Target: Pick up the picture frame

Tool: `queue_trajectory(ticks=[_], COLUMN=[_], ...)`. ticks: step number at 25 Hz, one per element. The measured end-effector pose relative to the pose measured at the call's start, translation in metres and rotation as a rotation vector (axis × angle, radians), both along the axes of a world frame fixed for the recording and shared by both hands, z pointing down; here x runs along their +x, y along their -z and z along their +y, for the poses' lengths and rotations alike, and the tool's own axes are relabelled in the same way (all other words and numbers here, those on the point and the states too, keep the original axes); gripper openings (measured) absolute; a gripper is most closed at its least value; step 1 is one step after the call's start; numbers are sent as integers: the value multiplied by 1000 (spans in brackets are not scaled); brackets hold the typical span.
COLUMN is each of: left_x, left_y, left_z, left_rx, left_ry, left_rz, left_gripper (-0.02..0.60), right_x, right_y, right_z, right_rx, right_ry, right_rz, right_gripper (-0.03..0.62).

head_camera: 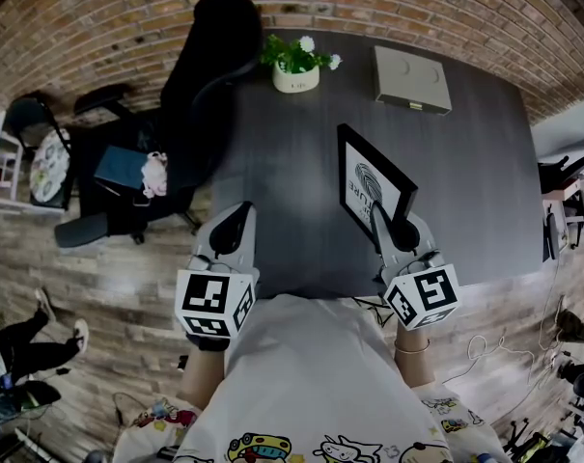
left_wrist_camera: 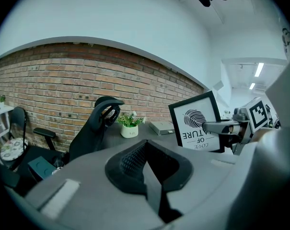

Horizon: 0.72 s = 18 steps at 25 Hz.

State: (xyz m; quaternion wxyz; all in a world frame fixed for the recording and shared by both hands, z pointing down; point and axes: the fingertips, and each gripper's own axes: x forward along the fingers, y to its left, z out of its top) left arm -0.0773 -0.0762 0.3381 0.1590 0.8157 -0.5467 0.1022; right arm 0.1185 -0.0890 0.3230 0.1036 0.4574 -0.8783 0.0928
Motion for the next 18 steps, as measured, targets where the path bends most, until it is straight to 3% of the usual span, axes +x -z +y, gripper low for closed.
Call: queue_trajectory(ticks=[18], left_x=[-4], left_y=[-2], left_z=[-3], left_rx=[-5], left_ry=[4], left_rz=[1], left_gripper=[15], right_x=[-5], right_y=[-3], right_z=[-3], right_rx=[-12], right_ry=[9], right_rz=[8], right_gripper=[12])
